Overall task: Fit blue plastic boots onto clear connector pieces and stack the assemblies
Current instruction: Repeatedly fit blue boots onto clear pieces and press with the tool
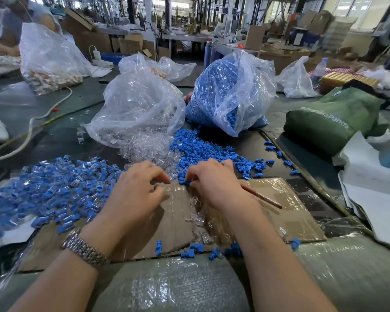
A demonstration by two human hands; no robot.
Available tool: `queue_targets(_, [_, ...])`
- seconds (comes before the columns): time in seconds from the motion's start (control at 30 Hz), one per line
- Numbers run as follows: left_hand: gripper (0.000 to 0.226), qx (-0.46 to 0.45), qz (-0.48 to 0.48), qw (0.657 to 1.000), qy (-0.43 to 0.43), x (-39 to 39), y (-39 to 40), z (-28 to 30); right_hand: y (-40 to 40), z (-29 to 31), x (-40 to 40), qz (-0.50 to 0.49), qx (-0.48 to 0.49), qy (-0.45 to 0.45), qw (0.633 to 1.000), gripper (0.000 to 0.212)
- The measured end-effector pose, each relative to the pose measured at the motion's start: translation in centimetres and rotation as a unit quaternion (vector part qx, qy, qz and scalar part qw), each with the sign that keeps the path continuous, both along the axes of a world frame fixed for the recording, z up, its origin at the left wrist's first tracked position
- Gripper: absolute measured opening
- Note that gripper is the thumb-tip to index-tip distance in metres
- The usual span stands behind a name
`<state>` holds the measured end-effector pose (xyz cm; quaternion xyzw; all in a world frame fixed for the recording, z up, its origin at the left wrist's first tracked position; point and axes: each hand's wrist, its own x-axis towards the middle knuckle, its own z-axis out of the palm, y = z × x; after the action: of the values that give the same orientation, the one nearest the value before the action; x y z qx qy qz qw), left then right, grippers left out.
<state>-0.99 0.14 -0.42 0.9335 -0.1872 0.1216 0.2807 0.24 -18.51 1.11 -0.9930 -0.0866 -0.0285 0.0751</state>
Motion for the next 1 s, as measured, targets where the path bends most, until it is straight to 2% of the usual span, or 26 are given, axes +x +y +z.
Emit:
queue_targets(0.17, [0.024, -0.013, -0.126, 0.992, 0.03, -0.4, -1.4, -0.3, -0.2, -0.2, 0.1, -0.011, -0.001, 0.014, 1.0, 0.013])
queue_targets(0.3, [0.028, 0.002, -0.176, 0.984, 0.028, -0.5, -2.3, -0.9, -1.1, 0.0, -0.1, -0.034, 0.064, 0.021, 0.997, 0.006])
queue_targets(0.47, [0.017, 0.057, -0.165, 0.984, 0.031, -0.4, -3.0, -1.3, -2.2, 0.2, -0.6, -0.047, 0.155, -0.02, 0.987, 0.011])
queue_targets(0.53, [0.011, 0.006, -0.129, 0.99, 0.048, -0.3, -3.0, -1.2, -2.4, 0.3, -0.6, -0.039, 0.178, -0.027, 0.983, 0.009])
queue_targets(0.6, [0.011, -0.085, -0.069, 0.99, 0.09, 0.1, -2.4, -0.9, -2.5, 0.4, -0.8, -0.028, 0.239, -0.043, 0.97, 0.006])
queue_targets(0.63, [0.012, -0.155, -0.04, 0.978, 0.134, 0.4, -2.0, -0.7, -2.5, 0.4, -0.9, -0.023, 0.282, -0.052, 0.958, 0.004])
queue_targets(0.67, [0.011, -0.25, -0.022, 0.947, 0.198, 0.5, -1.7, -0.4, -2.5, 0.5, -1.0, -0.019, 0.329, -0.057, 0.942, 0.001])
queue_targets(0.73, [0.014, -0.452, -0.015, 0.834, 0.318, 0.5, -1.3, 0.3, -2.4, 0.6, -1.2, -0.001, 0.412, -0.052, 0.91, 0.003])
queue_targets(0.77, [0.019, -0.518, -0.013, 0.783, 0.344, 0.6, -1.1, 0.4, -2.2, 0.5, -1.3, 0.014, 0.437, -0.043, 0.898, 0.004])
queue_targets(0.8, [0.021, -0.559, -0.011, 0.748, 0.358, 0.6, -1.1, 0.5, -2.0, 0.5, -1.3, 0.031, 0.448, -0.035, 0.893, 0.006])
queue_targets(0.87, [0.02, -0.595, -0.009, 0.713, 0.37, 0.6, -1.2, 0.6, -1.5, 0.4, -1.4, 0.06, 0.45, -0.029, 0.891, 0.008])
queue_targets(1.0, [0.014, -0.595, -0.014, 0.712, 0.372, 0.5, -1.4, 0.8, -0.8, 0.3, -1.6, 0.066, 0.446, -0.049, 0.891, 0.004])
